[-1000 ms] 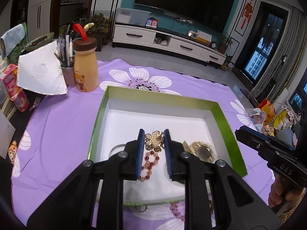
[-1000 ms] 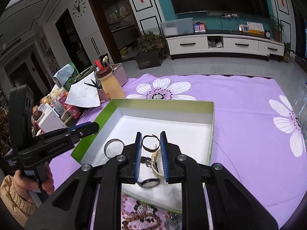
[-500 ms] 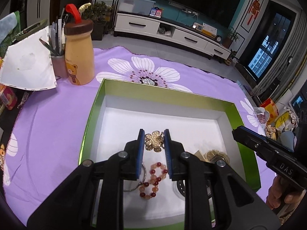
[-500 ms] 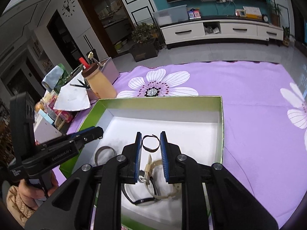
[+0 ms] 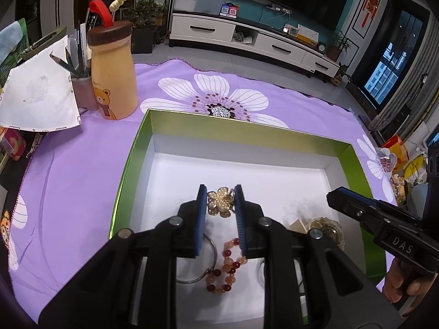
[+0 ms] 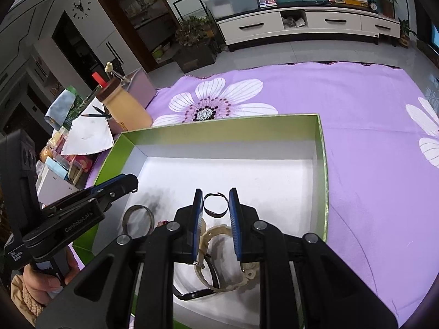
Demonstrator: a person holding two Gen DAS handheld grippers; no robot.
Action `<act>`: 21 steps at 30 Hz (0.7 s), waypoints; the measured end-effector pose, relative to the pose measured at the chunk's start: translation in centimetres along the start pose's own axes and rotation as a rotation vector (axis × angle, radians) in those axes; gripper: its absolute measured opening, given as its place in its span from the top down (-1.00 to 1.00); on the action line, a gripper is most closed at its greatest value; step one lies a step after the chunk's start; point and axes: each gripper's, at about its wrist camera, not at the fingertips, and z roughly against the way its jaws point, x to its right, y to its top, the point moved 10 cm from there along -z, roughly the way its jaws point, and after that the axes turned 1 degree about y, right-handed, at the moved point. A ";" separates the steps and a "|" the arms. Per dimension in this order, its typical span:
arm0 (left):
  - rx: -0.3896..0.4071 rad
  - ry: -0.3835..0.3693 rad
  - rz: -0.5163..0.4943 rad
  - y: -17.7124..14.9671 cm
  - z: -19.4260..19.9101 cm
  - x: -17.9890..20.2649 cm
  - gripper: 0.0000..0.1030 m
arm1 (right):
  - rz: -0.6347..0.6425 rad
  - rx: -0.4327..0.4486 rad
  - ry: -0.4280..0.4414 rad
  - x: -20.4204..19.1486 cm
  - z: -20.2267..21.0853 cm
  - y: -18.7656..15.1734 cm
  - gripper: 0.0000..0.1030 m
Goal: Organize jewelry
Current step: 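Open both grippers to drop the brooch and ring into the box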
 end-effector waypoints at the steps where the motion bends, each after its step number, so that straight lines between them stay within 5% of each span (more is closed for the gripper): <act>1: -0.003 0.000 0.001 -0.1 -0.2 0.0 0.62 | -0.001 -0.003 0.001 0.0 -0.1 -0.1 0.63; 21: -0.013 0.020 -0.032 -0.2 -0.9 0.6 0.65 | 0.032 -0.030 -0.036 0.1 -1.2 -0.1 0.63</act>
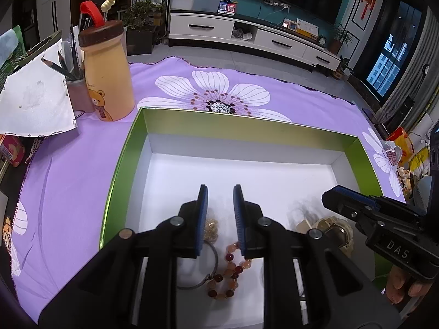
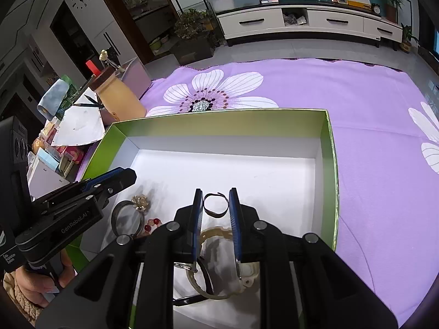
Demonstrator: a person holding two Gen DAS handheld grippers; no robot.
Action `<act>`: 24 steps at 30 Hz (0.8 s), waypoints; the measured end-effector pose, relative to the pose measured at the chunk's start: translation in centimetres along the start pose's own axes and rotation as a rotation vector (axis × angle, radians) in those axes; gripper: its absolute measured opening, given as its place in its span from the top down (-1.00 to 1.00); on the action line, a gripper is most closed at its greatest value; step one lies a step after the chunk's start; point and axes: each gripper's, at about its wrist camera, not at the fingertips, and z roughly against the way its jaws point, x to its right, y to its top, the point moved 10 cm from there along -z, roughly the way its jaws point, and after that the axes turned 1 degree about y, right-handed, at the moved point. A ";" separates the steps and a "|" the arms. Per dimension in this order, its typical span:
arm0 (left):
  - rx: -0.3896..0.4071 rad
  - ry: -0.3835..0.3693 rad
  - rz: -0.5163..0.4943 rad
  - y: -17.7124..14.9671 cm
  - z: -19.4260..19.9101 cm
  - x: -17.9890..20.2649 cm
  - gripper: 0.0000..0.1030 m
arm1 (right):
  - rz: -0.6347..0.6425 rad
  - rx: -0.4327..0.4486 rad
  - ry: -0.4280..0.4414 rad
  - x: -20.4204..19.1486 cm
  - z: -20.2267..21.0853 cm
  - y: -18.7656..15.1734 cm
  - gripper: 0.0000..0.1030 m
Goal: Organize jewelry
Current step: 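Open both grippers to drop the brooch and ring into the box, then withdraw both grippers from the box toward the remaining jewelry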
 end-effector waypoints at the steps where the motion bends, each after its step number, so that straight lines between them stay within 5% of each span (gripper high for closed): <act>1: 0.000 0.001 -0.003 0.0 0.0 0.0 0.65 | 0.000 0.000 -0.001 0.0 0.0 0.0 0.63; 6: -0.003 -0.001 0.001 0.1 0.0 0.0 0.65 | -0.003 -0.010 -0.001 0.0 -0.2 -0.1 0.61; 8: -0.005 -0.009 0.013 0.0 0.1 -0.1 0.49 | -0.012 -0.007 0.003 0.0 -0.1 0.1 0.56; 10: -0.001 -0.006 0.023 0.0 0.4 -0.3 0.05 | -0.018 0.005 0.003 -0.1 0.2 0.2 0.49; 15: 0.021 -0.017 0.051 0.1 2.2 -0.9 -0.23 | -0.037 0.021 0.017 -0.2 1.5 -0.2 0.45; 24: 0.098 -0.010 0.081 -2.1 8.6 -3.1 -0.33 | -0.035 0.109 0.036 -0.6 7.4 -2.7 0.39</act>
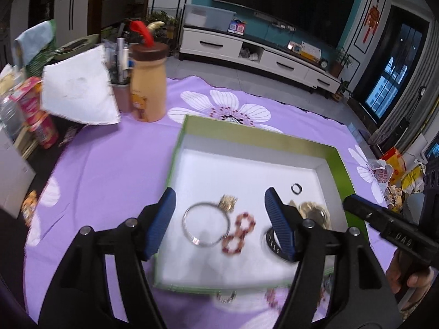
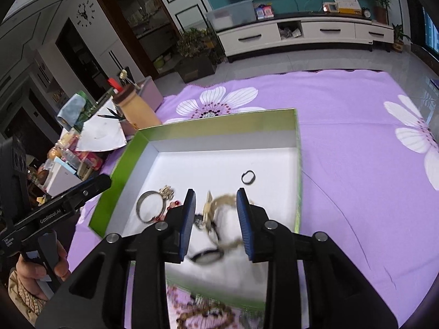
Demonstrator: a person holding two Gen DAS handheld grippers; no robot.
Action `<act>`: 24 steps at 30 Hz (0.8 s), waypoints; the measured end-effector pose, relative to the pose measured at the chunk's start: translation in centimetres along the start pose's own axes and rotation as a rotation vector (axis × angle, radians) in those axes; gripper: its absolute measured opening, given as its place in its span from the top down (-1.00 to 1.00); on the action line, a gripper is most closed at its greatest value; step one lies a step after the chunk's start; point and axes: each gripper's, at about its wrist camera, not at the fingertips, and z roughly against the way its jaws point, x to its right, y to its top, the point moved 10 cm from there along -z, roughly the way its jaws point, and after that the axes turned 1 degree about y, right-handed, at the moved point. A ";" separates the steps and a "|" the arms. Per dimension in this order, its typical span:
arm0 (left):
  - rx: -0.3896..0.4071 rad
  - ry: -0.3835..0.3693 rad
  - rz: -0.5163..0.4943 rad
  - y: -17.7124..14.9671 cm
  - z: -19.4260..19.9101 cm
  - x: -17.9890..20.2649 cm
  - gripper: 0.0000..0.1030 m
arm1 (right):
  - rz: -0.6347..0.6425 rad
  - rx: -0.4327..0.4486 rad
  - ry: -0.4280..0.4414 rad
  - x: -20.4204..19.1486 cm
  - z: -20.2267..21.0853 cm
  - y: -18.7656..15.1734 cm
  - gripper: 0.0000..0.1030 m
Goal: Organize jewelry
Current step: 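Withdraw both grippers from the box toward the remaining jewelry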
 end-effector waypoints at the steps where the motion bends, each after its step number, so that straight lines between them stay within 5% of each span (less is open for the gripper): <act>1: 0.006 0.004 0.005 -0.6 0.9 -0.3 -0.33 | 0.000 0.010 0.002 0.0 0.7 -0.3 0.38; 12: -0.012 0.011 0.038 -8.2 5.9 -1.7 -0.46 | 0.075 0.045 -0.049 0.3 7.6 -6.2 0.37; 24: -0.075 0.002 0.036 -14.9 6.7 -1.3 -0.49 | 0.101 -0.078 -0.139 2.8 6.6 -15.0 0.37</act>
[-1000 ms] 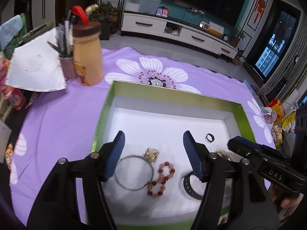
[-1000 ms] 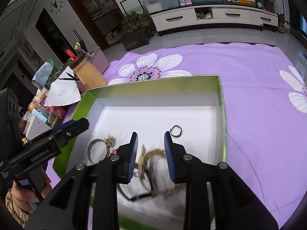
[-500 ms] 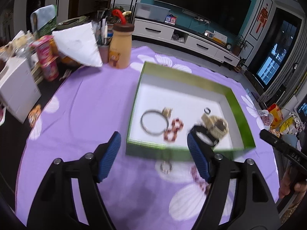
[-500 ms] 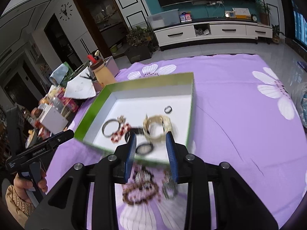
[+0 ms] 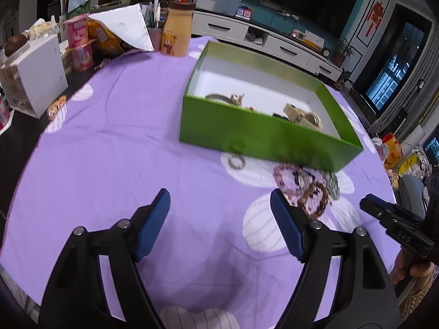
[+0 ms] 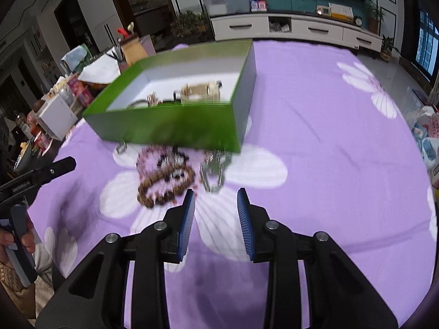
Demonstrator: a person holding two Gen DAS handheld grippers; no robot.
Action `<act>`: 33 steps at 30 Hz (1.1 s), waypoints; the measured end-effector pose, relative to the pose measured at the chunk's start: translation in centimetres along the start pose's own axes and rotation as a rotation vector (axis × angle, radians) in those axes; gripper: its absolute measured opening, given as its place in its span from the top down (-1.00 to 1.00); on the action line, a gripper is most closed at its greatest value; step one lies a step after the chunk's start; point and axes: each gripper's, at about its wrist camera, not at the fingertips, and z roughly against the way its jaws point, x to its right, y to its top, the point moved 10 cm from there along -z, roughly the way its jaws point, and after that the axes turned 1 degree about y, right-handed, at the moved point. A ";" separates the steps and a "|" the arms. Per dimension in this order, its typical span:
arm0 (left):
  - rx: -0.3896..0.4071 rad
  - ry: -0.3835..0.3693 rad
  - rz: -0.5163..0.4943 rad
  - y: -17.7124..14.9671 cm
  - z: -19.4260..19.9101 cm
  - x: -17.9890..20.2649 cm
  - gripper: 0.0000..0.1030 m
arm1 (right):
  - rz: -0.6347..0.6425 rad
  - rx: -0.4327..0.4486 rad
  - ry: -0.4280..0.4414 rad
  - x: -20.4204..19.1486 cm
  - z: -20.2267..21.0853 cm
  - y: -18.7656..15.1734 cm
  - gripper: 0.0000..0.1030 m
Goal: Organize jewelry
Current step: 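Withdraw both grippers from the box toward the remaining jewelry, then grasp the silver ring with the left gripper while the right gripper grasps the jade chain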
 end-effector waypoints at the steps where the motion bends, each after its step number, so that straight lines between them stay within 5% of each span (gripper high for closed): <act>1: -0.006 -0.002 -0.001 -0.4 -0.1 0.0 -0.49 | -0.002 -0.005 -0.001 0.1 -0.2 -0.4 0.37; 28: -0.063 -0.028 -0.016 -0.6 -4.2 0.2 -0.48 | 0.044 -0.013 -0.043 -0.3 -6.0 2.5 0.38; 30: -0.061 -0.030 -0.018 -0.3 -4.4 0.4 -0.49 | 0.057 -0.010 -0.047 -0.5 -6.3 2.9 0.42; 33: -0.058 -0.033 -0.021 0.2 -4.9 0.6 -0.48 | 0.073 -0.007 -0.063 -0.7 -6.6 3.0 0.74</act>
